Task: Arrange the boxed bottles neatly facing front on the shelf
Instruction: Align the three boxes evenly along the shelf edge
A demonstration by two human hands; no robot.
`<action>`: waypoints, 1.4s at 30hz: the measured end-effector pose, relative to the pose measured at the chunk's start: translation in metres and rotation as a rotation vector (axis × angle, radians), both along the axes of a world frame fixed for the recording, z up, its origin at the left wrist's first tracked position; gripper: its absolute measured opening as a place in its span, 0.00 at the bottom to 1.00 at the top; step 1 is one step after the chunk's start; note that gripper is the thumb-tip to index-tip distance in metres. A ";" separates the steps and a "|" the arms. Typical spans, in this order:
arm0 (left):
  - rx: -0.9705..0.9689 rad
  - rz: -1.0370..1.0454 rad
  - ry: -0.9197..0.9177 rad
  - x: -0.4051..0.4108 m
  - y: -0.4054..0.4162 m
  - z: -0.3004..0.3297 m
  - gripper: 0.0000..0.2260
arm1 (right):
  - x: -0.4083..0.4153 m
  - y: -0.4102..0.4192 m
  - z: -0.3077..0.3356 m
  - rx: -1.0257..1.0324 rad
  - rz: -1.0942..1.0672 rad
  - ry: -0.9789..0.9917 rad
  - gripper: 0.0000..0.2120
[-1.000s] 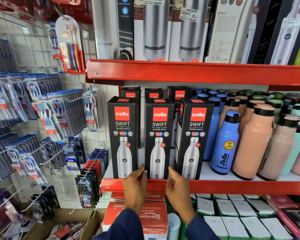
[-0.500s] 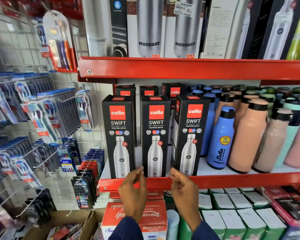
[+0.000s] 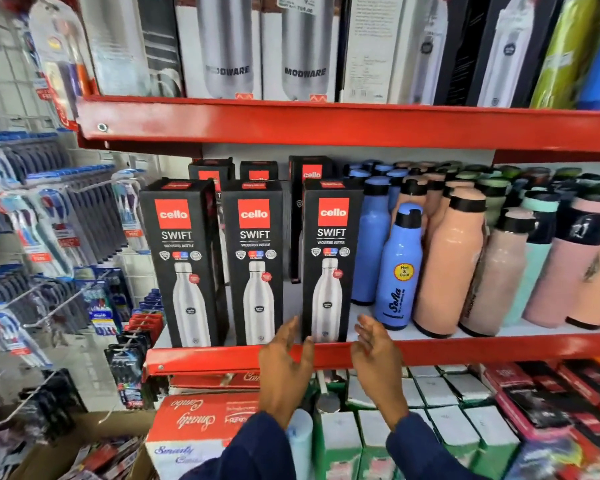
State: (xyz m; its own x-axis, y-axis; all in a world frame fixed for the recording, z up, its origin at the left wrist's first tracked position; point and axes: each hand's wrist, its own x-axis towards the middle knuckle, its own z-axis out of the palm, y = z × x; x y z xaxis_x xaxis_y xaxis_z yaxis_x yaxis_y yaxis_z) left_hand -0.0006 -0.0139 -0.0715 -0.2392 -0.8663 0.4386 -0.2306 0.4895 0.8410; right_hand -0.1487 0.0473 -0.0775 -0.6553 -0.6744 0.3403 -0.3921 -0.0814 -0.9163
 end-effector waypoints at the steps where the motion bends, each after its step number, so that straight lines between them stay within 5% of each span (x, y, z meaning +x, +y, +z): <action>1: -0.012 0.023 -0.030 -0.004 0.002 0.000 0.22 | -0.005 -0.001 0.000 0.025 0.039 0.011 0.25; 12: 0.028 0.152 -0.018 -0.028 0.016 0.004 0.21 | -0.027 -0.003 0.000 0.114 0.270 0.143 0.27; 42: 0.046 0.116 0.011 -0.018 0.005 -0.002 0.18 | -0.013 0.003 0.011 0.185 0.180 0.158 0.28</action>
State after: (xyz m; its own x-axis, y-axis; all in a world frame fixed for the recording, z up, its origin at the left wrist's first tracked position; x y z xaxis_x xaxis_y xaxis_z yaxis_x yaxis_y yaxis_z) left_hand -0.0183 -0.0087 -0.0734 -0.1318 -0.9071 0.3997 -0.2736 0.4208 0.8649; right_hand -0.1615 0.0505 -0.0668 -0.4680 -0.8351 0.2891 -0.5254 -0.0002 -0.8509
